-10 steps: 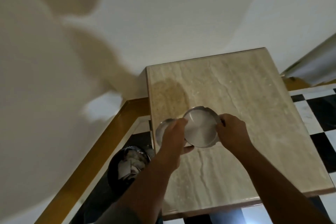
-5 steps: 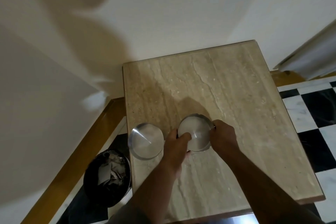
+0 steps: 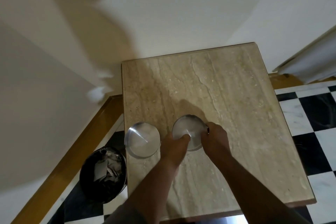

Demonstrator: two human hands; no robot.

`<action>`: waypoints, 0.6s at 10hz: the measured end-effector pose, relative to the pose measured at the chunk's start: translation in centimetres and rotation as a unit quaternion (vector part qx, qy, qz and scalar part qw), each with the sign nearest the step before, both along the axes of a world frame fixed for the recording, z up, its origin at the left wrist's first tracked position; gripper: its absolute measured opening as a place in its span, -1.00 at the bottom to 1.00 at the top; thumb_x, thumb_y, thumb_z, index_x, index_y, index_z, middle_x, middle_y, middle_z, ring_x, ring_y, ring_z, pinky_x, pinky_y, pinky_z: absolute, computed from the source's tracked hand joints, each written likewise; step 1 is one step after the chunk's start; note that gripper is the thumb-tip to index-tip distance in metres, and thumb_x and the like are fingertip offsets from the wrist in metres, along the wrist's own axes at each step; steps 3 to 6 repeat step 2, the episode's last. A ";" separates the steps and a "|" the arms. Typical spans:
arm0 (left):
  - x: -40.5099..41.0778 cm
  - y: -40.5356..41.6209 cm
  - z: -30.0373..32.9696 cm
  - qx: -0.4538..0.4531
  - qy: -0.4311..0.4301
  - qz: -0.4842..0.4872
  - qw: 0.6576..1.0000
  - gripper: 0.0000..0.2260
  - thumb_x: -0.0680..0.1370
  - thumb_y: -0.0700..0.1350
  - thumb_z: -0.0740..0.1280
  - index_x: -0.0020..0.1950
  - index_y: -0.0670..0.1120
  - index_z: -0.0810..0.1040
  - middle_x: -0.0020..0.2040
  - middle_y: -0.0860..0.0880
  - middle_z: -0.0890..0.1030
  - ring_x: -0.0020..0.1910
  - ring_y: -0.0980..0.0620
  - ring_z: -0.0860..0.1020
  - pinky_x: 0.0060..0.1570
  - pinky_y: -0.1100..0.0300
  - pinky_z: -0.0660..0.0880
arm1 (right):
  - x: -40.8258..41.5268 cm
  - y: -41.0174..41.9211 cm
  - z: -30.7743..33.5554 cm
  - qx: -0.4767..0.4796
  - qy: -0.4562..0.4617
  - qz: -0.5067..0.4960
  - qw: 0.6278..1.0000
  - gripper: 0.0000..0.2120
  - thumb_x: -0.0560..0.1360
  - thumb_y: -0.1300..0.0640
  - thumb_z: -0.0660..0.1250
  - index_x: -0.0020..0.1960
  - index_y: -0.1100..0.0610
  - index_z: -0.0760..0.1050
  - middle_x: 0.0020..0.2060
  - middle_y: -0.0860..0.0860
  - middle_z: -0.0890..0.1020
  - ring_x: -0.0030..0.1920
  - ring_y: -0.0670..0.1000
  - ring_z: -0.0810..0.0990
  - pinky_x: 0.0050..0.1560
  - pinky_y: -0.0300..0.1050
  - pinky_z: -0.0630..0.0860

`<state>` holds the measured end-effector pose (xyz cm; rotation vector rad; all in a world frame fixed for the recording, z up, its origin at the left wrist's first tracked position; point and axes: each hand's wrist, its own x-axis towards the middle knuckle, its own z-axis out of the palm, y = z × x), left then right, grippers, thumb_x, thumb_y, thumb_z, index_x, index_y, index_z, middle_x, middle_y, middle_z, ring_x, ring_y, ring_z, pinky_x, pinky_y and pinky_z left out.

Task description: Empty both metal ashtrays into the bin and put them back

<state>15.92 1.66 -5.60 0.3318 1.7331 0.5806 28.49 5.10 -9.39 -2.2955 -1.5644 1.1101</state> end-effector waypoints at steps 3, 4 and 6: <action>-1.5 -2.7 3.3 -0.092 0.023 -0.074 0.993 -0.34 0.47 0.18 0.41 0.45 -0.17 0.44 0.26 -0.16 0.56 0.23 -0.17 0.57 0.01 0.00 0.62 | 0.4 -2.7 5.7 0.010 0.014 0.034 0.999 -0.67 0.54 0.11 0.30 0.27 0.17 0.46 0.16 0.13 0.55 0.10 0.06 0.55 0.05 -0.13 0.46; -1.5 -2.7 3.3 -0.092 0.023 -0.074 0.993 -0.34 0.47 0.18 0.41 0.45 -0.17 0.44 0.26 -0.16 0.56 0.23 -0.17 0.57 0.01 0.00 0.62 | 0.4 -2.7 5.7 0.010 0.014 0.034 0.999 -0.67 0.54 0.11 0.30 0.27 0.17 0.46 0.16 0.13 0.55 0.10 0.06 0.55 0.05 -0.13 0.46; -1.5 -2.7 3.3 -0.092 0.023 -0.074 0.993 -0.34 0.47 0.18 0.41 0.45 -0.17 0.44 0.26 -0.16 0.56 0.23 -0.17 0.57 0.01 0.00 0.62 | 0.4 -2.7 5.7 0.010 0.014 0.034 0.999 -0.67 0.54 0.11 0.30 0.27 0.17 0.46 0.16 0.13 0.55 0.10 0.06 0.55 0.05 -0.13 0.46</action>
